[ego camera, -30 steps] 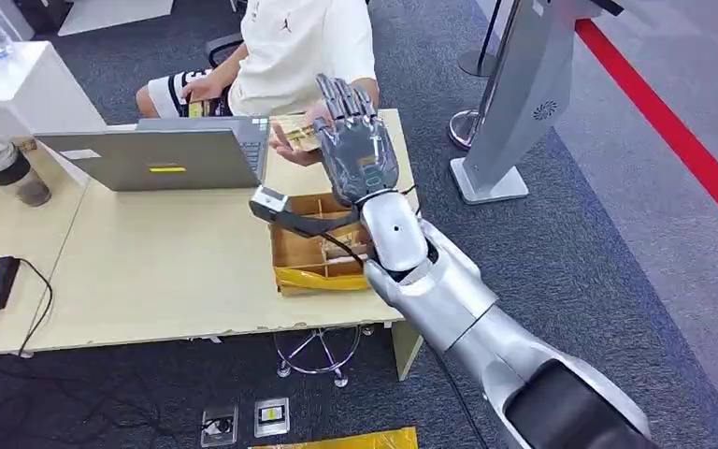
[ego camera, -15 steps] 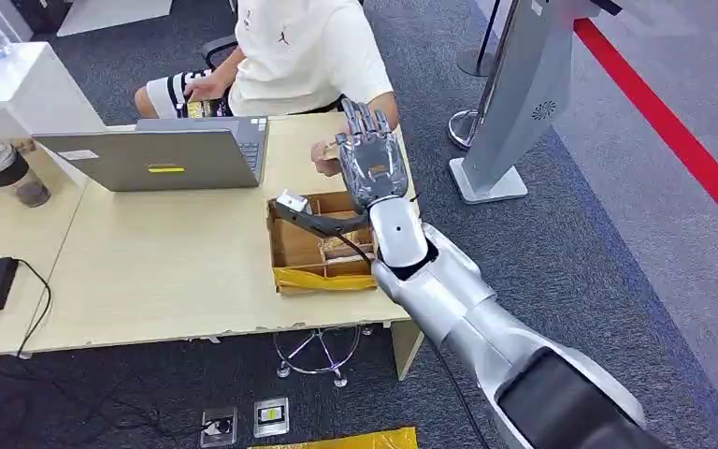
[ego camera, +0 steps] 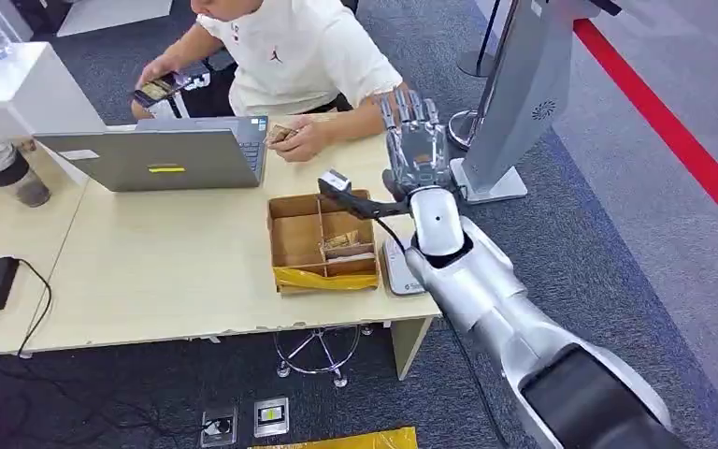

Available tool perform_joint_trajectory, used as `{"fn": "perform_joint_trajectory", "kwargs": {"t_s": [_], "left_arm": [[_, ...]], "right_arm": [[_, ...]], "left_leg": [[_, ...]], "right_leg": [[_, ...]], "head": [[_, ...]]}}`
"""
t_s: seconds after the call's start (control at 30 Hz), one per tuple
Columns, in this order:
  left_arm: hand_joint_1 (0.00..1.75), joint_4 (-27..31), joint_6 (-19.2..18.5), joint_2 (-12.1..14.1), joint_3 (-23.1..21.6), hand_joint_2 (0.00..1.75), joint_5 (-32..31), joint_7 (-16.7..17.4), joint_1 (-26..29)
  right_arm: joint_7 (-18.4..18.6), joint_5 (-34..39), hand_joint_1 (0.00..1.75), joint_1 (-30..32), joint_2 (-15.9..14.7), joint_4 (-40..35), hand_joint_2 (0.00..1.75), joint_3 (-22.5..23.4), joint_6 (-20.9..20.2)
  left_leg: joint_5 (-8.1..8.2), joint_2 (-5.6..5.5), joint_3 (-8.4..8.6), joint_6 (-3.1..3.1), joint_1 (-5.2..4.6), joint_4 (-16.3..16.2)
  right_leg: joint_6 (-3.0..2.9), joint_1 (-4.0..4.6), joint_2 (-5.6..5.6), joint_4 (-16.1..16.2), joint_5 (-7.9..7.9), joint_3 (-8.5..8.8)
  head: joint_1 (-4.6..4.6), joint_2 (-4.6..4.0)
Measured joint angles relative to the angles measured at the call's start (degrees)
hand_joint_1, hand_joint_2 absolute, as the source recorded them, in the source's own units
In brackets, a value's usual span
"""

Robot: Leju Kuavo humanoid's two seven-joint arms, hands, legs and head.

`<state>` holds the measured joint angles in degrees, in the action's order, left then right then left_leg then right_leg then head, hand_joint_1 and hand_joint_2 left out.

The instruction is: Pass the card to the sensor for recognition and then transmit it.

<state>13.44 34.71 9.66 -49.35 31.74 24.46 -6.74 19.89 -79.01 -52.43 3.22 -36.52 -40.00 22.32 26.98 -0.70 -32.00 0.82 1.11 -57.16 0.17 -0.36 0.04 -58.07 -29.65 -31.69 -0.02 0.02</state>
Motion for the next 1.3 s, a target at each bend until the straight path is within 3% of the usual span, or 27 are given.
{"fn": "perform_joint_trajectory", "kwargs": {"t_s": [0.13, 0.17, 0.2, 0.3, 0.47, 0.77, 1.07, 1.3], "left_arm": [[0.0, 0.0, 0.0, -0.1, 0.0, 1.75, 0.8, 0.3, 0.1], [0.0, 0.0, 0.0, -0.1, 0.1, 1.75, 1.1, 0.3, 0.2], [0.0, 0.0, 0.1, -0.1, 0.1, 1.75, 1.2, 0.5, 0.2], [0.0, 0.0, 1.0, -0.2, 0.5, 1.75, 2.3, 1.7, 0.2], [0.0, 0.0, 1.9, -0.3, 1.4, 1.75, 3.3, 2.7, 0.4], [0.0, 0.0, 4.2, -0.7, 2.8, 1.75, 4.3, 2.5, 0.4], [0.0, 0.0, 1.1, 1.0, 3.3, 1.75, 4.2, -2.7, 0.4], [0.0, 0.0, 0.0, 1.9, 3.3, 1.75, 4.1, -4.5, 0.4]], "right_arm": [[0.4, 0.3, 0.0, 2.8, -4.7, -1.6, 1.75, 2.4, 0.3], [0.5, 0.5, 1.12, 3.7, -6.0, -2.0, 1.75, 3.0, 0.5], [0.5, 1.1, 1.66, 4.6, -6.9, -2.2, 1.75, 3.6, 0.7], [-0.3, 5.5, 1.75, 8.6, -10.1, -3.4, 1.75, 6.2, 3.6], [-1.4, 13.4, 1.71, 14.8, -14.7, -5.4, 1.75, 10.6, 7.7], [2.2, 25.2, 1.64, 24.3, -23.3, -13.9, 1.75, 16.9, 7.6], [5.0, 32.6, 1.68, 33.1, -29.5, -18.1, 1.75, 21.1, 9.2], [5.9, 35.8, 1.64, 38.1, -32.0, -19.0, 1.75, 23.6, 9.8]], "left_leg": [[0.02, -0.03, -0.01, -0.02, 0.0, 0.0], [0.02, -0.01, -0.01, -0.02, -0.01, 0.0], [0.04, 0.04, -0.01, -0.04, -0.02, 0.0], [0.06, 0.08, 0.01, -0.06, -0.02, 0.0], [0.07, 0.07, -0.02, -0.07, -0.02, 0.0], [0.09, 0.08, -0.04, -0.12, -0.06, 0.0], [0.1, 0.05, -0.06, -0.11, -0.05, 0.0], [0.11, 0.07, -0.06, -0.11, -0.06, 0.0]], "right_leg": [[0.0, -0.01, -0.03, 0.0, 0.0, 0.04], [0.0, -0.02, -0.03, 0.0, 0.0, 0.03], [0.0, -0.04, -0.01, 0.0, 0.0, 0.02], [0.01, -0.04, 0.0, 0.0, 0.0, 0.03], [0.01, -0.03, -0.03, 0.0, 0.0, 0.0], [0.02, -0.07, -0.03, 0.0, -0.01, 0.02], [0.02, -0.06, -0.05, 0.0, -0.01, 0.01], [0.02, -0.06, -0.04, 0.0, -0.01, 0.01]], "head": [[0.0, 0.0], [0.0, 0.0], [-0.02, 0.0], [-0.02, 0.0], [-0.04, 0.0], [-0.02, 0.0], [-0.04, 0.0], [-0.04, 0.0]]}}
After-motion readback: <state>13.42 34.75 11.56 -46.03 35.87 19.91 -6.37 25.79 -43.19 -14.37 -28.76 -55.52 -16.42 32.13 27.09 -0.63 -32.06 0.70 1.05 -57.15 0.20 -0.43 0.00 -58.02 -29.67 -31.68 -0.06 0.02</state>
